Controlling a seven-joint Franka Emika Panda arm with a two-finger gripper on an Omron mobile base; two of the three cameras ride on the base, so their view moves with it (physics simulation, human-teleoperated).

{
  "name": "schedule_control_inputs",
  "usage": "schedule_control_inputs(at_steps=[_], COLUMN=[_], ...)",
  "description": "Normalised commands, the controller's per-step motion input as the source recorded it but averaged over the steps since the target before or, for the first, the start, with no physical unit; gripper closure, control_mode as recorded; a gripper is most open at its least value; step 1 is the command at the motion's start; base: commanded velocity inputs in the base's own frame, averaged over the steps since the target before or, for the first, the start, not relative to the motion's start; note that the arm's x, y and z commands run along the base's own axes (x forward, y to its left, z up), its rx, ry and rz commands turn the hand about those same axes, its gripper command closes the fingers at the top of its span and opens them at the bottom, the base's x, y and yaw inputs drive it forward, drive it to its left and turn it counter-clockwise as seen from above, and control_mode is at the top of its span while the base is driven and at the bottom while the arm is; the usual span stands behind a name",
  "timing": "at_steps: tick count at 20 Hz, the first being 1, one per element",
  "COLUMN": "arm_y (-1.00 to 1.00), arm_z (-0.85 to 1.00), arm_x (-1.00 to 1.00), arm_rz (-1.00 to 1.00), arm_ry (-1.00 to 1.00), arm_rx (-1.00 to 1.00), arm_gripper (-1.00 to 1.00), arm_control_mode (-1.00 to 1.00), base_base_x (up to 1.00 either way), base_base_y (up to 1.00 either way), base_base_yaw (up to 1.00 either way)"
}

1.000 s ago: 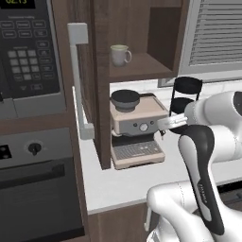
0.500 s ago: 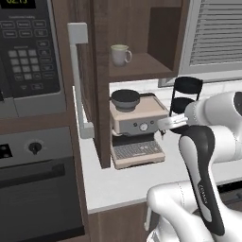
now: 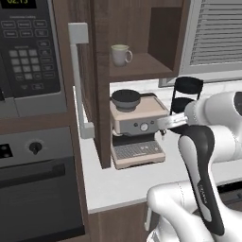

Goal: Gather all objects into one cabinet and sort the glasses and bowls to opposite sides.

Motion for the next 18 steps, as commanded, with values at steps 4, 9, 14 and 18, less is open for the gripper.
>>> schedule_control_inputs(at_steps=[4, 9, 14, 18], arm_y=[0.0, 0.08, 0.28, 0.21], arm_z=[0.79, 0.97, 0.76, 0.49], arm_x=[0.0, 0.0, 0.0, 0.0], arm_rz=[0.05, 0.11, 0.02, 0.0], arm_ry=[-0.17, -0.13, 0.07, 0.03], arm_rx=[0.07, 0.04, -0.01, -0.04], arm_gripper=[-1.0, -1.0, -1.0, -1.0], arm_control_mode=[-1.0, -1.0, -1.0, -1.0], base_base_x=[0.0, 0.0, 0.0, 0.0], base_base_y=[0.0, 0.0, 0.0, 0.0], base_base_yaw=[0.0, 0.0, 0.0, 0.0])
